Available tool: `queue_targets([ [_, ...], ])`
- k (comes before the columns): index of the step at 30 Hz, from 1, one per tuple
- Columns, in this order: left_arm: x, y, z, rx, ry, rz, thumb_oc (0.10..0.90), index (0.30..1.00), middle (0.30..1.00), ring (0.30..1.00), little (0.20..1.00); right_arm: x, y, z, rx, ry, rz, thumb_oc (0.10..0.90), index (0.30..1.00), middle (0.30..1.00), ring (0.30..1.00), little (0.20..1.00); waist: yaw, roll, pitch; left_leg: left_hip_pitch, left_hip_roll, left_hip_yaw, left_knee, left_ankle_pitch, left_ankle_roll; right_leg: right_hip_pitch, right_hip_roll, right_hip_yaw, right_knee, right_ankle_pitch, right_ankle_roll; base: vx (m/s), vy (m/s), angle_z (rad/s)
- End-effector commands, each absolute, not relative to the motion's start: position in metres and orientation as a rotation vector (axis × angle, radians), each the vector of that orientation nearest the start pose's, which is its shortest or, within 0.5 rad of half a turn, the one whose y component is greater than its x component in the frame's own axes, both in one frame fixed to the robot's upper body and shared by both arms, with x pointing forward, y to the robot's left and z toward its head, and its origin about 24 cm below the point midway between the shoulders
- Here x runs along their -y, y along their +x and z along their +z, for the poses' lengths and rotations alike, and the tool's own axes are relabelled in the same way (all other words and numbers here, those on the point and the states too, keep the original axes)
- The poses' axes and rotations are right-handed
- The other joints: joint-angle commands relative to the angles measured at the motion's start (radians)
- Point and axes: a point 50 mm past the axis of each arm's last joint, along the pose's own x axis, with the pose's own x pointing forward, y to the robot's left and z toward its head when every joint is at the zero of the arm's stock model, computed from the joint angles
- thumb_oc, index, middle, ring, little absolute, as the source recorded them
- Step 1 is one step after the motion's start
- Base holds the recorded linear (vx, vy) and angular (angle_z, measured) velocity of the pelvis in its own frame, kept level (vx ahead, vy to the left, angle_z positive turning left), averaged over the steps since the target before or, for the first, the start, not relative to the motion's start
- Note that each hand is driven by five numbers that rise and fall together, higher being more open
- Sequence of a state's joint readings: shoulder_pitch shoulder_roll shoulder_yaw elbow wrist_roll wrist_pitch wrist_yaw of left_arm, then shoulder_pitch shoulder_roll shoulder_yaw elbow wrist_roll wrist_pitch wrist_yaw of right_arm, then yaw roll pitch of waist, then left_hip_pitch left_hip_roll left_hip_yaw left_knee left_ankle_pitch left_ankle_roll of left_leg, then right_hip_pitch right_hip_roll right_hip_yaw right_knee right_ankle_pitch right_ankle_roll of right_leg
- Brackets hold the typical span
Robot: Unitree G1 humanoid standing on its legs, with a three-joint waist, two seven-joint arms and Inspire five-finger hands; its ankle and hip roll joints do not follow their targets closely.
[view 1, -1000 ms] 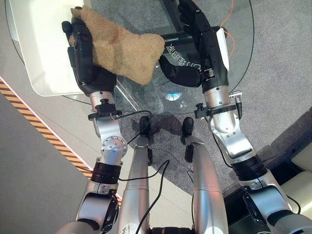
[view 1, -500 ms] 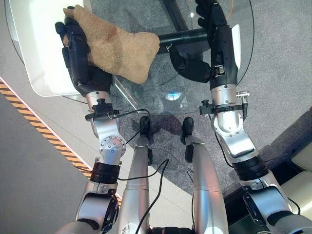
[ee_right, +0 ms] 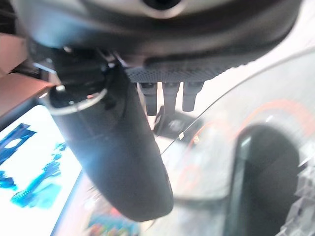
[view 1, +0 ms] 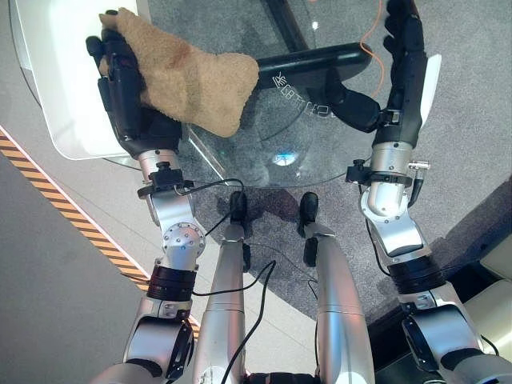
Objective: Wipe the table with a cloth and put it in the basket.
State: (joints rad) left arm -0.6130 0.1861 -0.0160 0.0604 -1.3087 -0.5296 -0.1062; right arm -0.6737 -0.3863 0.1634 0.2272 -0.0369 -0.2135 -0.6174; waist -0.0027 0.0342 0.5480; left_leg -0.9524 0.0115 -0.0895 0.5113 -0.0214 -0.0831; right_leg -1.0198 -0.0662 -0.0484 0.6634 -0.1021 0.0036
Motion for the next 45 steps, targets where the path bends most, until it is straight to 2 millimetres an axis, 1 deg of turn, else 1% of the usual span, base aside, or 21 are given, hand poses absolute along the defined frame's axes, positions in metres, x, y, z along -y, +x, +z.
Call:
queue_targets([
  [1,-0.2,0.286,0.277,1.281,-1.034,-0.366,0.1,0.3,0.3,0.3,0.2,0.184,0.319,0.253,0.95,-0.129,-0.471,0.8,0.9,0.9,0.9,0.9,0.002,0.013,-0.028,0.043,-0.056,0.059,-0.032,-0.035,0.091,0.065,0.034,-0.029,-0.025,-0.033,0.015,0.0,0.0,0.0],
  [2,-0.2,0.287,0.277,1.281,-1.031,-0.364,0.1,0.3,0.3,0.3,0.2,0.189,0.322,0.248,0.92,-0.134,-0.497,0.8,0.9,0.9,0.9,0.9,0.003,0.013,-0.028,0.044,-0.055,0.057,-0.031,-0.037,0.091,0.065,0.033,-0.029,-0.023,-0.034,0.016,0.0,0.0,0.0],
  [4,-0.202,0.287,0.278,1.283,-1.028,-0.361,0.1,0.3,0.3,0.3,0.2,0.195,0.326,0.243,0.888,-0.127,-0.525,0.8,0.9,0.9,0.9,0.9,0.003,0.015,-0.028,0.044,-0.056,0.056,-0.03,-0.039,0.091,0.065,0.033,-0.029,-0.023,-0.034,0.016,0.0,0.0,0.0],
  [8,-0.207,0.29,0.281,1.288,-1.009,-0.34,0.1,0.3,0.3,0.3,0.2,0.222,0.337,0.222,0.761,-0.09,-0.645,0.8,0.9,0.9,0.9,0.9,0.007,0.018,-0.028,0.048,-0.055,0.054,-0.029,-0.043,0.089,0.071,0.033,-0.029,-0.026,-0.038,0.015,0.0,0.0,0.0],
  [12,-0.211,0.292,0.283,1.294,-1.005,-0.315,0.1,0.3,0.3,0.3,0.2,0.242,0.344,0.203,0.662,-0.065,-0.729,0.8,0.9,0.9,0.9,0.9,0.01,0.022,-0.028,0.051,-0.055,0.053,-0.034,-0.044,0.09,0.073,0.034,-0.029,-0.028,-0.038,0.015,0.0,0.0,0.0],
  [16,-0.218,0.297,0.289,1.293,-0.995,-0.269,0.1,0.3,0.3,0.3,0.2,0.269,0.348,0.175,0.532,-0.045,-0.819,0.8,0.9,0.9,0.9,0.9,0.014,0.026,-0.028,0.05,-0.053,0.05,-0.031,-0.045,0.09,0.075,0.036,-0.029,-0.027,-0.038,0.013,0.0,0.0,0.0],
  [17,-0.219,0.297,0.291,1.295,-0.991,-0.264,0.1,0.3,0.3,0.3,0.2,0.271,0.348,0.173,0.518,-0.044,-0.827,0.8,0.9,0.9,0.9,0.9,0.014,0.026,-0.028,0.05,-0.052,0.05,-0.031,-0.046,0.09,0.075,0.036,-0.03,-0.027,-0.038,0.013,0.0,0.0,0.0],
  [20,-0.223,0.294,0.303,1.322,-0.949,-0.234,0.1,0.3,0.3,0.3,0.2,0.284,0.348,0.158,0.438,-0.027,-0.872,0.8,0.9,0.9,0.9,0.9,0.017,0.025,-0.028,0.048,-0.05,0.05,-0.033,-0.047,0.09,0.075,0.038,-0.032,-0.033,-0.036,0.01,0.0,-0.008,-0.01],
  [21,-0.223,0.294,0.304,1.324,-0.942,-0.23,0.1,0.3,0.3,0.3,0.2,0.285,0.348,0.155,0.423,-0.023,-0.878,0.8,0.9,0.9,0.9,0.9,0.018,0.025,-0.028,0.048,-0.05,0.05,-0.033,-0.047,0.091,0.076,0.038,-0.032,-0.033,-0.036,0.009,0.0,0.0,0.0],
  [24,-0.225,0.293,0.315,1.332,-0.902,-0.203,0.1,0.3,0.3,0.3,0.2,0.294,0.345,0.14,0.356,-0.032,-0.916,0.8,0.9,0.9,0.9,0.9,0.018,0.026,-0.028,0.051,-0.049,0.05,-0.033,-0.048,0.092,0.081,0.04,-0.033,-0.037,-0.035,0.007,0.0,0.0,0.0],
  [26,-0.225,0.291,0.326,1.345,-0.876,-0.176,0.1,0.3,0.3,0.3,0.2,0.305,0.342,0.127,0.303,-0.017,-0.95,0.8,0.9,0.9,0.9,0.9,0.018,0.029,-0.028,0.052,-0.047,0.051,-0.034,-0.049,0.094,0.083,0.039,-0.034,-0.041,-0.034,0.007,0.0,0.0,0.0],
  [28,-0.227,0.29,0.331,1.356,-0.859,-0.144,0.1,0.3,0.3,0.3,0.2,0.313,0.337,0.116,0.258,-0.009,-0.972,0.8,0.9,0.9,0.9,0.9,0.019,0.031,-0.028,0.051,-0.048,0.052,-0.032,-0.05,0.095,0.084,0.039,-0.033,-0.042,-0.034,0.006,0.0,0.0,0.0],
  [34,-0.232,0.29,0.342,1.365,-0.841,-0.071,0.1,0.3,0.3,0.3,0.2,0.324,0.331,0.101,0.182,-0.047,-0.996,0.8,0.9,0.9,0.9,0.9,0.021,0.034,-0.028,0.051,-0.046,0.052,-0.026,-0.053,0.098,0.087,0.038,-0.034,-0.04,-0.035,0.005,0.0,0.0,0.0],
  [37,-0.239,0.291,0.346,1.379,-0.8,0.005,0.1,0.3,0.3,0.3,0.2,0.329,0.327,0.093,0.139,-0.053,-1.006,0.8,0.9,0.9,0.9,0.9,0.019,0.033,-0.028,0.056,-0.045,0.054,-0.026,-0.054,0.098,0.093,0.04,-0.035,-0.045,-0.035,0.002,0.0,0.0,0.0],
  [40,-0.247,0.293,0.348,1.375,-0.782,0.095,0.1,0.3,0.3,0.3,0.2,0.333,0.324,0.089,0.122,-0.058,-1.01,0.8,0.9,0.9,0.9,0.9,0.019,0.033,-0.028,0.058,-0.044,0.055,-0.024,-0.055,0.099,0.096,0.038,-0.038,-0.044,-0.038,0.001,0.0,0.0,0.0],
  [41,-0.247,0.293,0.348,1.375,-0.781,0.096,0.1,0.3,0.3,0.3,0.2,0.333,0.325,0.09,0.123,-0.058,-1.01,0.8,0.9,0.9,0.9,0.9,0.019,0.033,-0.028,0.058,-0.044,0.054,-0.024,-0.055,0.099,0.095,0.038,-0.038,-0.044,-0.038,0.001,0.0,0.0,0.0],
  [45,-0.264,0.296,0.348,1.369,-0.762,0.197,0.1,0.3,0.3,0.3,0.2,0.335,0.324,0.09,0.123,-0.067,-1.003,0.8,0.9,0.9,0.9,0.9,0.015,0.032,-0.028,0.053,-0.041,0.056,-0.015,-0.058,0.098,0.092,0.037,-0.036,-0.039,-0.041,-0.002,0.0,0.0,0.0],
])
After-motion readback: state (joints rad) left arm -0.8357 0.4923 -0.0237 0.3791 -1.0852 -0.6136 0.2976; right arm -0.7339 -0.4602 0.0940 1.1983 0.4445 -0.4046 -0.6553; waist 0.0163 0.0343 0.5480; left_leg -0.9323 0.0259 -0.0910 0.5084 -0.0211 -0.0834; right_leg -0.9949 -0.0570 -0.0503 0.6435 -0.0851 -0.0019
